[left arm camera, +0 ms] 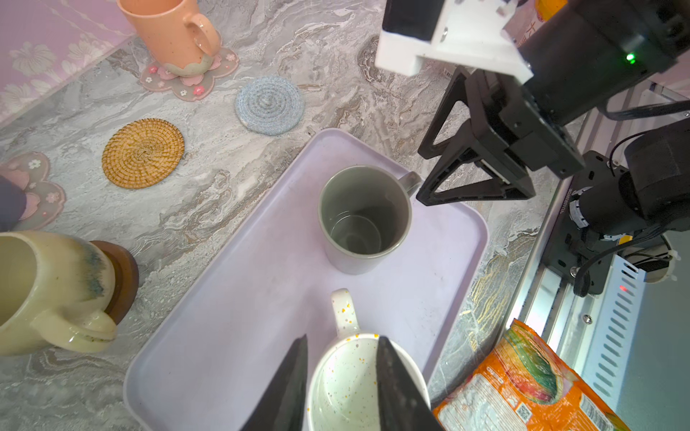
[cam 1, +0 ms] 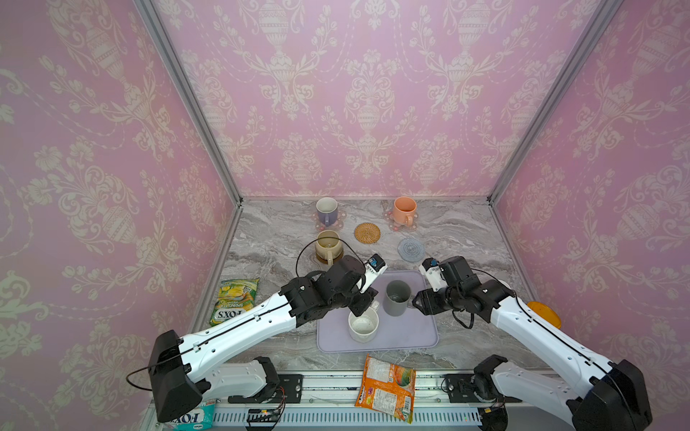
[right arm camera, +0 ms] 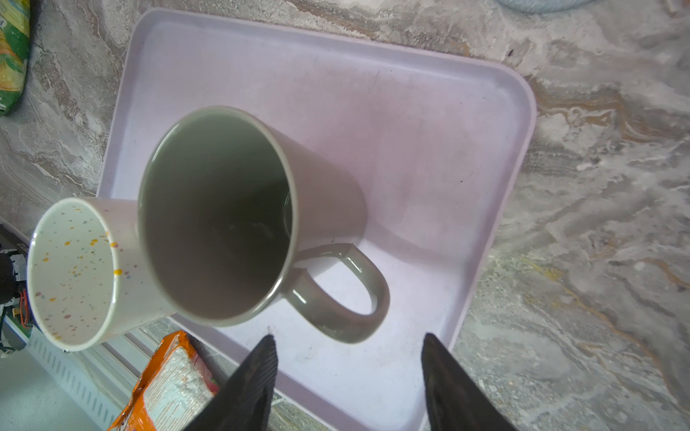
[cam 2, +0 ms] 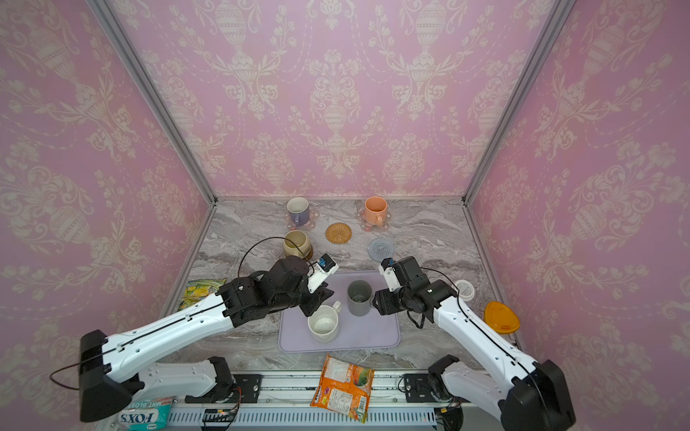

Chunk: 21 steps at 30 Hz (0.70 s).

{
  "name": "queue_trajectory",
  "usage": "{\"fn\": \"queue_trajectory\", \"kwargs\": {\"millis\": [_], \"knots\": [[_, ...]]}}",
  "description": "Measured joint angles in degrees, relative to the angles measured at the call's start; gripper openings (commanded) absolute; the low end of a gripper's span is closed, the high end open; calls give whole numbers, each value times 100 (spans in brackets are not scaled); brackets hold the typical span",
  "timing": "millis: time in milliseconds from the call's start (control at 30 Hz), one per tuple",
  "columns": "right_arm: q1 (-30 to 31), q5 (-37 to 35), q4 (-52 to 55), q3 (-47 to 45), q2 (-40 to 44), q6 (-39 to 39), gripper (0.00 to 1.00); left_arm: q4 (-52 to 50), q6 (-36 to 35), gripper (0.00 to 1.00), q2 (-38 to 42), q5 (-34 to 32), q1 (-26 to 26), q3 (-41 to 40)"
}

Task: Place cups on coasters
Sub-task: Pick up the cup from the tray.

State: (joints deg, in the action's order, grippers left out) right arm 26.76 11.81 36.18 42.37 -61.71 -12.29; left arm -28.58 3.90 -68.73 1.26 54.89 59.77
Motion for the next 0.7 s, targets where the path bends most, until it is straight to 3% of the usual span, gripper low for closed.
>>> {"fn": "queue_trajectory", "kwargs": {"millis": [700], "knots": [[334, 151, -293, 83, -533, 798, 61, 15, 2, 36, 162, -57, 0, -48]]}}
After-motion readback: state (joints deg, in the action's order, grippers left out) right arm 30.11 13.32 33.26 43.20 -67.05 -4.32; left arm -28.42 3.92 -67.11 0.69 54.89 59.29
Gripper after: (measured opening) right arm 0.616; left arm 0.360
